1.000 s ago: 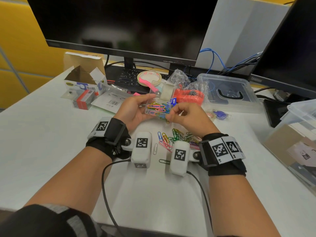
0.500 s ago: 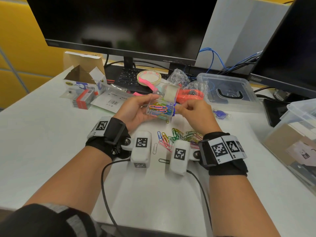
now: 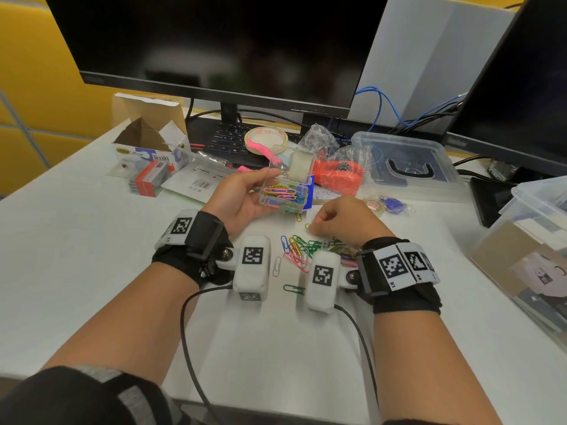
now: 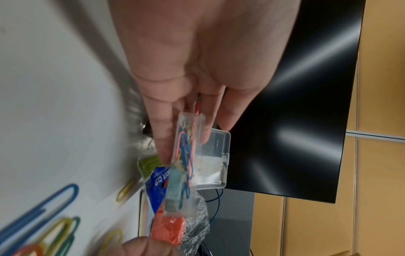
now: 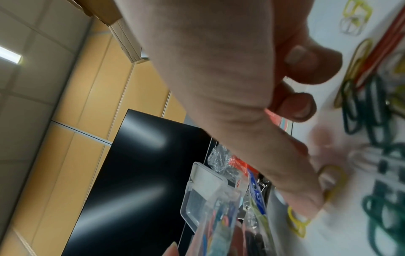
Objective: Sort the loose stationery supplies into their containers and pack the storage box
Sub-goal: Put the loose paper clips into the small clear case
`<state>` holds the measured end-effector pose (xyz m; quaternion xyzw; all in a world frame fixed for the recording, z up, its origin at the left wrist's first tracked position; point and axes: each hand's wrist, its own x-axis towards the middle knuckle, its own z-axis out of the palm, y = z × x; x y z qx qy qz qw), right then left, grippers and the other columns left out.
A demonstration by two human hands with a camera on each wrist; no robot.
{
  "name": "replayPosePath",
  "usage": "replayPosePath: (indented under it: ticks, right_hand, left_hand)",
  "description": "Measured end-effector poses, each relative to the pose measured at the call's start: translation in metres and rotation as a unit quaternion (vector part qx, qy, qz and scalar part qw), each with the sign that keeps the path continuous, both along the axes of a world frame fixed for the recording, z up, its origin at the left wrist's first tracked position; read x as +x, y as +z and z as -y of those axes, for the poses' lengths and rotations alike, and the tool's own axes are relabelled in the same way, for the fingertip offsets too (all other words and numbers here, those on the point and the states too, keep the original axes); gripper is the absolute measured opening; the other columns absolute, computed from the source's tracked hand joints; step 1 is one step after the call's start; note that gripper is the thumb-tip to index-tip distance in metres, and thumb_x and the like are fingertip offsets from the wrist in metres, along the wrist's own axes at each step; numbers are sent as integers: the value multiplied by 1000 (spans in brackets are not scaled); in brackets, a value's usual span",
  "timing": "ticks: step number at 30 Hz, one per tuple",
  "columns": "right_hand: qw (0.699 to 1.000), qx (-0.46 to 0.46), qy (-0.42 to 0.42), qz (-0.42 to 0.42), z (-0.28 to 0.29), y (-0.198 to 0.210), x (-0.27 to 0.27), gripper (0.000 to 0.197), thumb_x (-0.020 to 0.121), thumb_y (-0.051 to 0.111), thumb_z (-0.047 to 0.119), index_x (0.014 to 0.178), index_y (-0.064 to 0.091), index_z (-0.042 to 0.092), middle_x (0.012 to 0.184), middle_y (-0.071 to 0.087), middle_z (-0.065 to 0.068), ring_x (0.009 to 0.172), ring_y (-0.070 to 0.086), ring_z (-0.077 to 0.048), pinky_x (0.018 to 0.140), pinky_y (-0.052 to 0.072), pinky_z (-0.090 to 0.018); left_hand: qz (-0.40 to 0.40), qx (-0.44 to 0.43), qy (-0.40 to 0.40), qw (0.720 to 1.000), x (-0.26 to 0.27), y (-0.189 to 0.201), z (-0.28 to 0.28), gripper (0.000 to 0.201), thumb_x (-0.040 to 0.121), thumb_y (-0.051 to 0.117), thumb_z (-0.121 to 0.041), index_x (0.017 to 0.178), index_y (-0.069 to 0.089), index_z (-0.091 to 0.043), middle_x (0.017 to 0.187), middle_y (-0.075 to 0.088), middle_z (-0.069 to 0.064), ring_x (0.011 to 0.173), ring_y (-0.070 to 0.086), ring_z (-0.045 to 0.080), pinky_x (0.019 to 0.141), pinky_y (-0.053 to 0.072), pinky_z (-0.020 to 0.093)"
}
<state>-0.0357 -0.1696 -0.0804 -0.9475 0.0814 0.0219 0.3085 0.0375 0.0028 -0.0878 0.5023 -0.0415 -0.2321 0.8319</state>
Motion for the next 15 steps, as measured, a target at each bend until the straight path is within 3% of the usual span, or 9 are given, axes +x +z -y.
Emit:
replayPosePath:
  ticks: [4,7,10,15]
  right_hand:
    - [999,27,-15,45,3,-2,3,10,87,63,17,83,67,8,77,61,3,69,52,-4,61,40,-15]
    - [983,85,-69,149,4,0,6,11,89,61,17,78,61,15,72,57,7,63,48,-2,57,38,-14]
    - [958,129,-74,246,-1,5,7,13,88,63,18,75,60,19,67,52,13,61,45,2,58,36,-7]
    - [961,117,-7,252,-16,6,7,8,87,64,18,83,70,14,71,58,10,62,48,5,62,36,-7]
  left_hand:
    - [0,-4,-2,1000,-2,2,0,25,87,57,-11,109,64,-1,106,62,13,91,67,30,70,59,38]
    - [5,-3,-11,1000,-3,3,2,30,82,59,-12,109,63,-1,102,62,13,92,66,31,70,59,39]
    - [15,4,-34,999,-5,3,3,28,90,52,-10,113,60,3,99,64,12,95,64,33,78,58,42]
    - [35,14,-96,995,-10,4,4,29,91,48,-12,114,60,2,101,65,10,95,64,27,84,55,43]
